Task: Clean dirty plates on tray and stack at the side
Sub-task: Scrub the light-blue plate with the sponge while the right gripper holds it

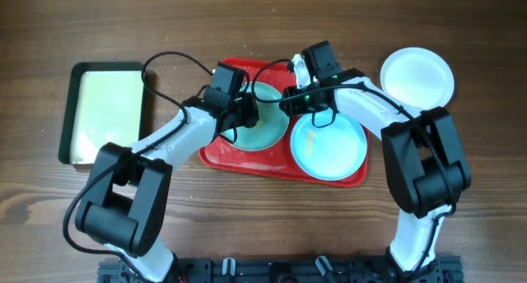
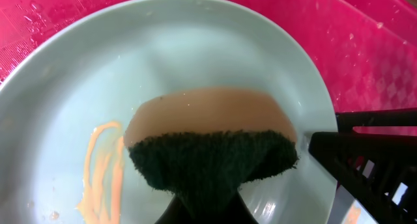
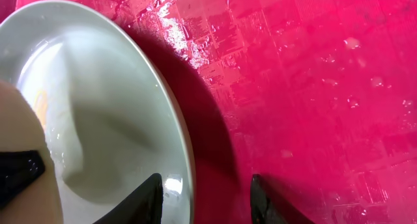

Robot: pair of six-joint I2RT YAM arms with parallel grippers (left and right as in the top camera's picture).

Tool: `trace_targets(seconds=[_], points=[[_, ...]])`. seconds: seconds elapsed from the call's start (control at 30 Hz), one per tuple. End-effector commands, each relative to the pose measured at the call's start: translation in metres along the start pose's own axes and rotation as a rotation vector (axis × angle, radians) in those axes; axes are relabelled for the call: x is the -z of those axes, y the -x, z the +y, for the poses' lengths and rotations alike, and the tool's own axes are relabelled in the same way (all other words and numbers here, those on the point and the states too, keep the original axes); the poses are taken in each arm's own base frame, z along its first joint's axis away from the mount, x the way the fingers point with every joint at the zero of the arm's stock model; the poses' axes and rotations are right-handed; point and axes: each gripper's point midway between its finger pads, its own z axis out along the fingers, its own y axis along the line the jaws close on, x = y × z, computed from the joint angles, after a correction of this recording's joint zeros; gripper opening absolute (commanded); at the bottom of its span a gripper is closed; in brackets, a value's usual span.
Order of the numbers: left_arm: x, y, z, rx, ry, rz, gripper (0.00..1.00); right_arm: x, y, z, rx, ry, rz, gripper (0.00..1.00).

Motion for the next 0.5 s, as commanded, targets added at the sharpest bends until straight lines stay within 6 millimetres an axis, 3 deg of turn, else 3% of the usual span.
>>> trace_targets(seconds=[0.0,0.13,0.3,0.37,0.47], points=[[-0.004,0.001,0.004,0.022,0.017,-0.001,0.04,-0.014,-0.012,-0.009,0.009,-0.030,0.036,0.29],[-0.004,0.000,0.004,0.111,0.019,0.002,0.04,-0.014,-0.012,-0.010,-0.012,-0.032,0.036,0.04],[-0.007,-0.007,-0.003,0.124,0.013,0.014,0.04,-0.014,-0.012,-0.009,-0.036,-0.032,0.037,0.04],[-0.017,-0.011,-0.006,0.112,0.010,0.021,0.04,-0.014,-0.012,-0.009,-0.036,-0.031,0.036,0.04],[-0.035,-0.022,0.007,0.149,0.047,0.058,0.04,-0.014,-0.012,-0.009,-0.037,-0.032,0.037,0.04]])
